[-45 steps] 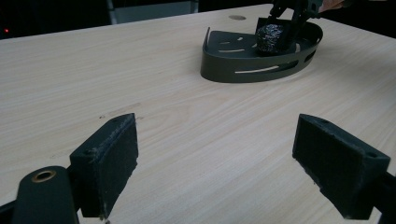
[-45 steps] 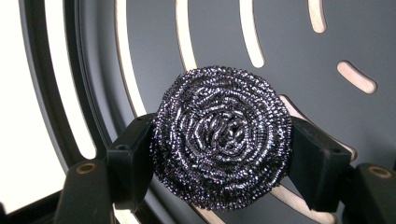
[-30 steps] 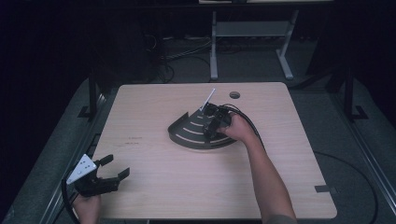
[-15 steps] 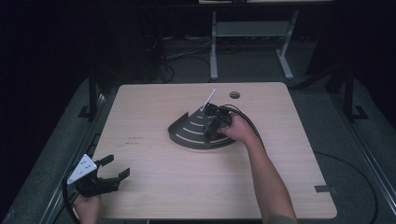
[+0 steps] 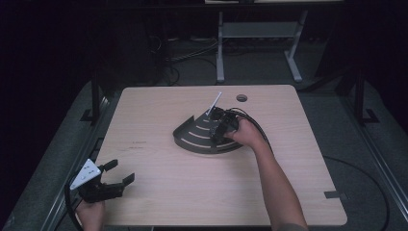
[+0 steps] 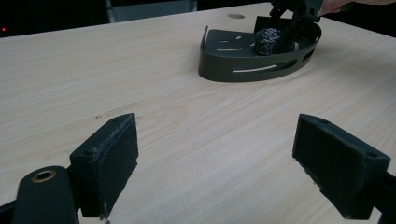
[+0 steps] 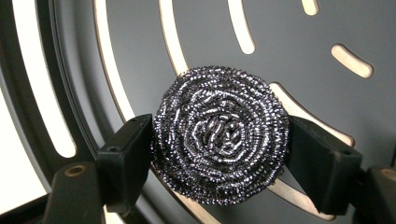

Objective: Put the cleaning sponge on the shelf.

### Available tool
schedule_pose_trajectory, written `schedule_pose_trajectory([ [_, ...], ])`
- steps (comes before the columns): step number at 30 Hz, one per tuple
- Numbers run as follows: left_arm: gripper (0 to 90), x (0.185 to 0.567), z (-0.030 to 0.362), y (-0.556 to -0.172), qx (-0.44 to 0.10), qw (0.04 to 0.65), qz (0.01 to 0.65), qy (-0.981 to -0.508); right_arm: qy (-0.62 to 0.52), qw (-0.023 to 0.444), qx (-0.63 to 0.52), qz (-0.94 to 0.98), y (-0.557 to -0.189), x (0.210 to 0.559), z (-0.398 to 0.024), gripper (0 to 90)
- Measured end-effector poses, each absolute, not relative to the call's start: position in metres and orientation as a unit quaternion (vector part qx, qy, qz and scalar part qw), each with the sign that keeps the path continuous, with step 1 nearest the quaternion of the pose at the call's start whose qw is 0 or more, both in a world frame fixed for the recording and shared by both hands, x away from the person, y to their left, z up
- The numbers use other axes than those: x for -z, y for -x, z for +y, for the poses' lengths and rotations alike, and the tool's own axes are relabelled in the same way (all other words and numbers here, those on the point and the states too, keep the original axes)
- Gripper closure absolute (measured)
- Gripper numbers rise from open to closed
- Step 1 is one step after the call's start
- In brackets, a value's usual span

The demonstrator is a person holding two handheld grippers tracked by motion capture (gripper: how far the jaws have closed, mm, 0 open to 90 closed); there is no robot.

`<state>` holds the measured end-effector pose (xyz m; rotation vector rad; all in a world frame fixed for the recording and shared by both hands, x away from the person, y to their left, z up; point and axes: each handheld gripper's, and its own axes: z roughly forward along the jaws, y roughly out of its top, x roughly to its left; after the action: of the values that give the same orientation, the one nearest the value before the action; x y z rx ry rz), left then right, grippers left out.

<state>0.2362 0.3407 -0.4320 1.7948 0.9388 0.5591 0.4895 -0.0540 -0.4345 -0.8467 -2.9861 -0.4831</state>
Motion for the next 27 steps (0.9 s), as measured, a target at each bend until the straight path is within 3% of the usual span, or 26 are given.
schedule_pose_trajectory([
  [7, 13.7, 0.433, 0.341, -0.237, -0.23, 0.498, 0.39, -0.74, 0.268, -0.001, 0.155, -0.951, -0.49, 0.435, -0.054, 23.9],
  [14, 13.7, 0.432, 0.34, -0.238, -0.231, 0.497, 0.388, -0.741, 0.271, -0.007, 0.167, -0.948, -0.487, 0.426, -0.057, 17.1],
  [27, 13.7, 0.432, 0.341, -0.236, -0.231, 0.496, 0.387, -0.742, 0.258, -0.022, 0.191, -0.947, -0.472, 0.4, -0.061, 16.7],
])
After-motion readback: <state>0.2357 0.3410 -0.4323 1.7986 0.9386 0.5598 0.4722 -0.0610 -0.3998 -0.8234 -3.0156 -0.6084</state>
